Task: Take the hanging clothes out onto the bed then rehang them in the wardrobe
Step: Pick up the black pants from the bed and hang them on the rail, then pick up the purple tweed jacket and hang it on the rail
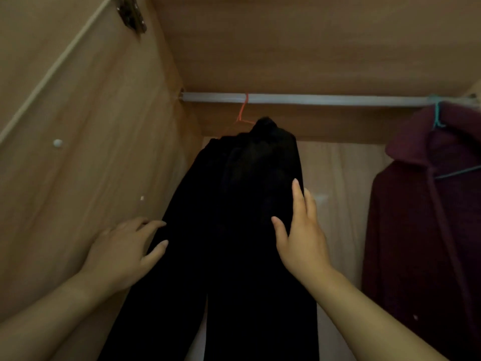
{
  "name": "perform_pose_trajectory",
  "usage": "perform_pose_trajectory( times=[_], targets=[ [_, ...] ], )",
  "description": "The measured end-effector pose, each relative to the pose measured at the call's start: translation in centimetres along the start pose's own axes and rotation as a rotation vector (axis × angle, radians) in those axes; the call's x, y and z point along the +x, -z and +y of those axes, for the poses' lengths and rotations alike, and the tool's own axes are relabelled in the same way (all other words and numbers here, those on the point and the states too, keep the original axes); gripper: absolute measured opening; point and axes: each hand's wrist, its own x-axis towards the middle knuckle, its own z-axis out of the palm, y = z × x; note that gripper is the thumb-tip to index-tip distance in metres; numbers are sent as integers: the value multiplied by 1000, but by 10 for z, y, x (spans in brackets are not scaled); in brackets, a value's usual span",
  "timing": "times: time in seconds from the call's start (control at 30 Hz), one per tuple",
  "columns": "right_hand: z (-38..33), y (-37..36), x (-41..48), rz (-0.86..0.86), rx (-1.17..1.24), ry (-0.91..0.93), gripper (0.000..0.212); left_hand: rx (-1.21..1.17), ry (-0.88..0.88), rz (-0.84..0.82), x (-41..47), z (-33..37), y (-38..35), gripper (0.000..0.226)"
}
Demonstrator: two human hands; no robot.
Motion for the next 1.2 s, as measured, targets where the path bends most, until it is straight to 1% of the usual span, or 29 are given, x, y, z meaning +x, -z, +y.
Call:
perform_pose_trajectory(
  times=[0.1,0.27,0.4,0.53,0.6,0.7,0.87,1.0,1.1,1.2],
  targets=[
    [-1,2,-38,-55,122,-22,79,-102,43,-97,-34,20,-3,74],
    [-3,5,-115,-120,295,-111,79,-177,33,-186,-90,69,4,73],
    [-8,14,-179,-154,327,-176,74,-148,-12,-247,-136,97,17,67],
    [-18,33,-246,-279,293,-275,69,-206,-18,-332,-195,116,29,63],
    [-27,48,-279,-375,244,-327,69,-247,-23,-390,-229,124,34,62],
    [-44,79,-322,-499,86,-380,68,-357,-64,-477,-277,137,49,60],
    [-86,153,-394,-611,-242,-456,74,-428,-78,-610,-349,177,86,64],
    [-121,232,-453,-675,-422,-562,76,-601,-101,-734,-406,221,119,66],
    [-152,301,-489,-704,-543,-644,71,-720,-208,-843,-446,261,157,66],
    [-190,366,-526,-719,-644,-748,67,-854,-345,-888,-480,295,199,62]
  ],
)
